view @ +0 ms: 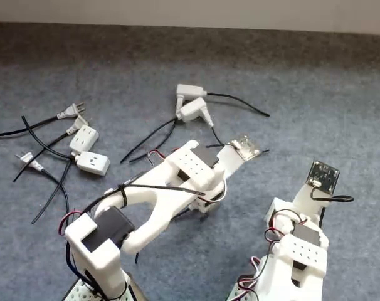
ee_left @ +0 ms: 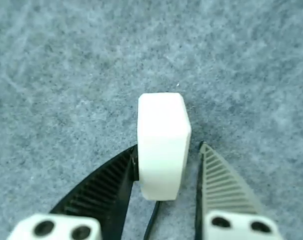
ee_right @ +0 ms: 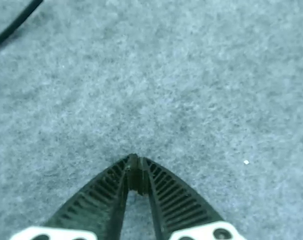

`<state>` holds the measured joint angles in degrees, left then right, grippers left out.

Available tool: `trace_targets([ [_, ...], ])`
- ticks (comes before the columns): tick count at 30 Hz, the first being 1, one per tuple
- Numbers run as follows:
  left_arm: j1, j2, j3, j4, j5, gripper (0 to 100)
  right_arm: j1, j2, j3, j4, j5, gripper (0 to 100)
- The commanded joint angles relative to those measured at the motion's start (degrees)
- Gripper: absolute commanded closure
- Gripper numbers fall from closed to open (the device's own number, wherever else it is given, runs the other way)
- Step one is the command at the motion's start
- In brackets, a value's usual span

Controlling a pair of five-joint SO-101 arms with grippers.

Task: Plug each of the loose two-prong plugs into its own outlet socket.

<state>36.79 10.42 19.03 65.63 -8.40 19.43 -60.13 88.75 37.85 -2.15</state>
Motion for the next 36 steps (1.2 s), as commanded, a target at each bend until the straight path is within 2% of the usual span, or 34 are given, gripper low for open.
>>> trace_targets([
  [1, 0.84, -1.45, -0.66, -0.26, -0.18, 89, 0.57, -0.66, -2.07, -1.1, -0.26, 98.8],
  [6, -1.98, -2.07, -1.45, -0.26, -0.53, 95, 0.57, -0.66, -2.07, -1.1, -0.26, 98.8],
  [10, -8.75, -2.07, -5.85, 2.55, -0.88, 97, 0.57, -0.66, -2.07, -1.1, -0.26, 98.8],
  [17, -17.63, -1.54, -15.87, 14.15, -10.99, 99, 0.57, -0.66, -2.07, -1.1, -0.26, 98.8],
  [21, -18.07, -1.36, -14.11, 14.24, -14.51, 99, 0.57, -0.66, -2.07, -1.1, -0.26, 98.8],
  [25, -17.71, -1.36, -9.1, 9.05, -15.91, 99, 0.57, -0.66, -2.07, -1.1, -0.26, 98.8],
  [27, -17.63, -1.36, -7.52, 8.18, -15.91, 96, 0.57, -0.66, -2.07, -1.1, -0.26, 98.8],
  [31, -17.63, -1.54, -6.73, 8.35, -15.65, 84, 0.57, -0.66, -2.07, -1.1, -0.26, 98.8],
  [34, -17.54, -1.8, -6.64, 8.35, -14.68, 82, 0.57, -0.66, -2.07, -1.1, -0.26, 98.8],
  [36, -17.54, -2.07, -6.81, 8.35, -10.81, 81, 0.57, -0.66, -2.07, -1.1, -0.26, 98.8],
])
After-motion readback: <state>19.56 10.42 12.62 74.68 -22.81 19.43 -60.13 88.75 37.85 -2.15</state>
